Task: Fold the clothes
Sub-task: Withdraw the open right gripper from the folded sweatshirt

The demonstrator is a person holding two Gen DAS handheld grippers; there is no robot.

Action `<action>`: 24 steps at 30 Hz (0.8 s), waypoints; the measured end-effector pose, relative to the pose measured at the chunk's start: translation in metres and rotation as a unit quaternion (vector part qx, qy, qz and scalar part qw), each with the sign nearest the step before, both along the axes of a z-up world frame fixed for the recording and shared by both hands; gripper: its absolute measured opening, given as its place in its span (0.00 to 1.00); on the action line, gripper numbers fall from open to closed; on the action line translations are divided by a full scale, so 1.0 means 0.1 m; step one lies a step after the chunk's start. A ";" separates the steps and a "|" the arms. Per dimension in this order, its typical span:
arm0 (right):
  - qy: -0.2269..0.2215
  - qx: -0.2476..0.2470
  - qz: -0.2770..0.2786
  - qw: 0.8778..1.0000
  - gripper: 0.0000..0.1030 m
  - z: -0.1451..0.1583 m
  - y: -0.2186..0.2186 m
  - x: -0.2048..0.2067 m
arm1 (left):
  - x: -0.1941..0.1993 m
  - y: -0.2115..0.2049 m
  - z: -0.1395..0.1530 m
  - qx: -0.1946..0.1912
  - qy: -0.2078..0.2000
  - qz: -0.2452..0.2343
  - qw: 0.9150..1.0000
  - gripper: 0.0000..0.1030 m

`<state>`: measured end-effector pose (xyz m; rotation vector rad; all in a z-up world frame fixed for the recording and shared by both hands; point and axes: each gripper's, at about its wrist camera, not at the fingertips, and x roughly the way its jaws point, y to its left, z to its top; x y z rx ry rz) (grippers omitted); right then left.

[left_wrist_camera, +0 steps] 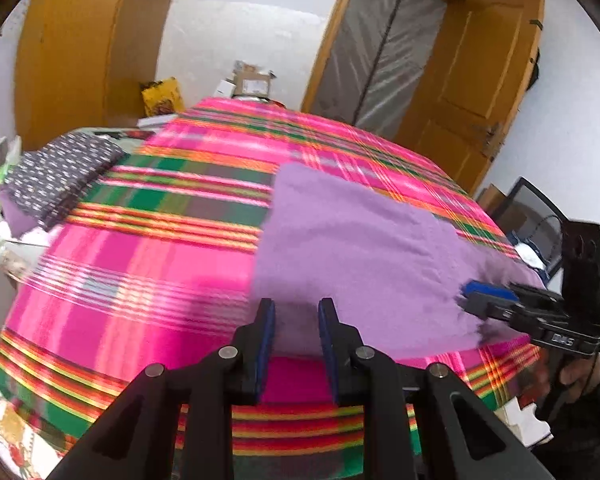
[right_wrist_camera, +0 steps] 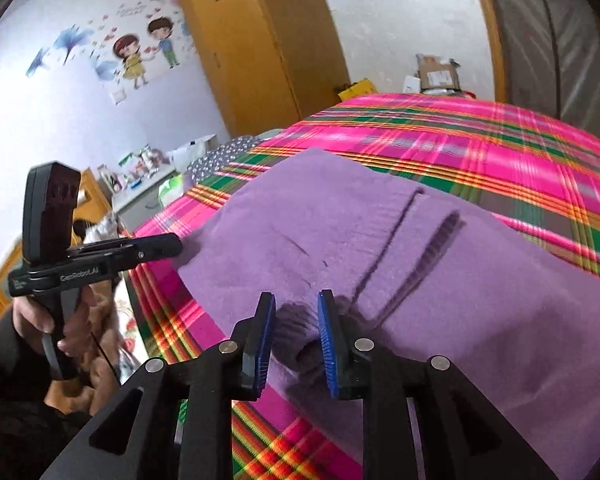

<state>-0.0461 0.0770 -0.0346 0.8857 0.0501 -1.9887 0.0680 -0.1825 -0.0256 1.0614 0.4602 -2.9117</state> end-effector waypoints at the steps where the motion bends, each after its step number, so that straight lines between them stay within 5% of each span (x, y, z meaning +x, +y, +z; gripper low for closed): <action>1: -0.005 -0.004 -0.008 1.000 0.34 0.01 0.04 -0.02 | -0.04 -0.04 -0.01 0.004 -0.002 0.000 1.000 0.30; 11: -0.036 -0.022 -0.050 0.998 0.35 0.01 0.24 -0.13 | -0.38 -0.24 -0.22 0.083 -0.033 -0.014 0.996 0.30; 13: -0.039 -0.018 -0.051 0.998 0.35 -0.01 0.22 -0.14 | -0.36 -0.28 -0.22 0.097 -0.028 -0.017 0.995 0.09; 24: -0.067 -0.020 -0.047 0.996 0.37 -0.14 0.14 -0.26 | -0.31 -0.47 -0.31 0.156 -0.015 -0.033 0.987 0.08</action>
